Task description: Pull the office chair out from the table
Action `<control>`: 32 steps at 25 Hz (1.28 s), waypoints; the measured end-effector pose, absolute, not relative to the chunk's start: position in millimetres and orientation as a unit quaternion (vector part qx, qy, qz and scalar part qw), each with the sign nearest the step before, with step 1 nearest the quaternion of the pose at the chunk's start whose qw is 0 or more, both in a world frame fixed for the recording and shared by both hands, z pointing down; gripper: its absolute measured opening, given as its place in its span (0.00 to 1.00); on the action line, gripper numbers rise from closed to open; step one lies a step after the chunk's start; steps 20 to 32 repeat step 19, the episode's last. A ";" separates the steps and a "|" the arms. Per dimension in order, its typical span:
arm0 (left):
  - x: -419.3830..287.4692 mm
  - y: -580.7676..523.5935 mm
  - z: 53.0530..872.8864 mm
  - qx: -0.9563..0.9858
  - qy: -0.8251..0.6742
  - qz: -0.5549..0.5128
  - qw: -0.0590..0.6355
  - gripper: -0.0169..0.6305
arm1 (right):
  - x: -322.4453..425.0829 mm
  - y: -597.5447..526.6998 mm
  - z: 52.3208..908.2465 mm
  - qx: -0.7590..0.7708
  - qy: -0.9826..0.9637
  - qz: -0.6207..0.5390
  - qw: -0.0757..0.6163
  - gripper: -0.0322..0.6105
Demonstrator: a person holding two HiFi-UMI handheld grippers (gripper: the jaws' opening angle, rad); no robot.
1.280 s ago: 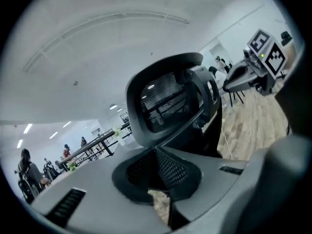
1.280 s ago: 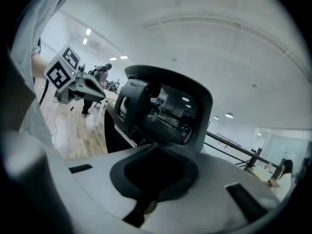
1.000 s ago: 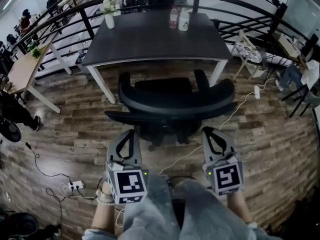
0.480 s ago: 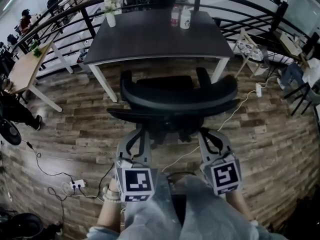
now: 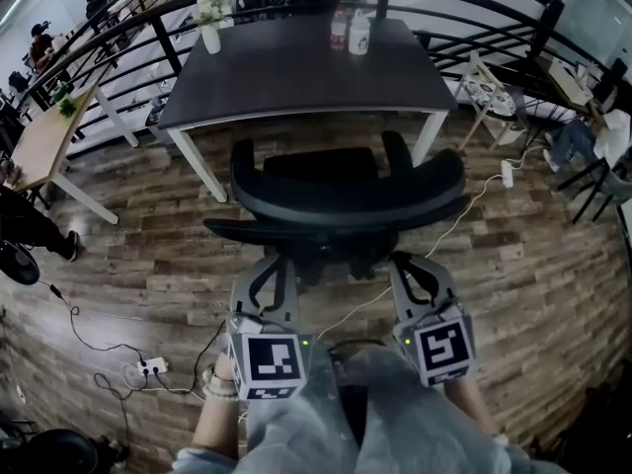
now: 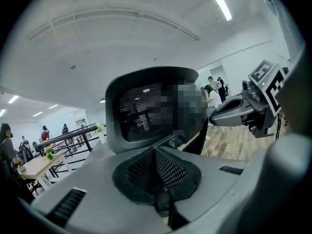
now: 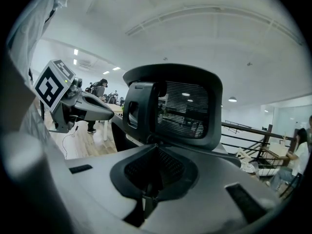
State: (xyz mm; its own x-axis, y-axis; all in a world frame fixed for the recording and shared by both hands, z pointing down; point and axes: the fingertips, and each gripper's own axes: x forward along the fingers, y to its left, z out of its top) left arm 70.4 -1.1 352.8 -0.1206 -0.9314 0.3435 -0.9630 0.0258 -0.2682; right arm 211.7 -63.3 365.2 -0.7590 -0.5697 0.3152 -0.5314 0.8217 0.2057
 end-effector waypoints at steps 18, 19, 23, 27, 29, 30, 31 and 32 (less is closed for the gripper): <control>69.9 -0.8 357.1 0.660 -0.717 0.220 0.042 0.03 | 204.4 -61.5 370.9 0.272 -0.941 -0.054 0.194 0.05; 70.2 -1.0 357.2 0.661 -0.716 0.222 0.039 0.03 | 204.5 -61.2 370.9 0.270 -0.941 -0.054 0.194 0.05; 70.2 -1.0 357.2 0.661 -0.716 0.222 0.039 0.03 | 204.5 -61.2 370.9 0.270 -0.941 -0.054 0.194 0.05; 70.2 -1.0 357.2 0.661 -0.716 0.222 0.039 0.03 | 204.5 -61.2 370.9 0.270 -0.941 -0.054 0.194 0.05; 70.2 -1.0 357.2 0.661 -0.716 0.222 0.039 0.03 | 204.5 -61.2 370.9 0.270 -0.941 -0.054 0.194 0.05; 70.2 -1.0 357.2 0.661 -0.716 0.222 0.039 0.03 | 204.5 -61.2 370.9 0.270 -0.941 -0.054 0.194 0.05; 70.2 -1.0 357.2 0.661 -0.716 0.222 0.039 0.03 | 204.5 -61.2 370.9 0.270 -0.941 -0.054 0.194 0.05; 70.2 -1.0 357.2 0.661 -0.716 0.222 0.039 0.03 | 204.5 -61.2 370.9 0.270 -0.941 -0.054 0.194 0.05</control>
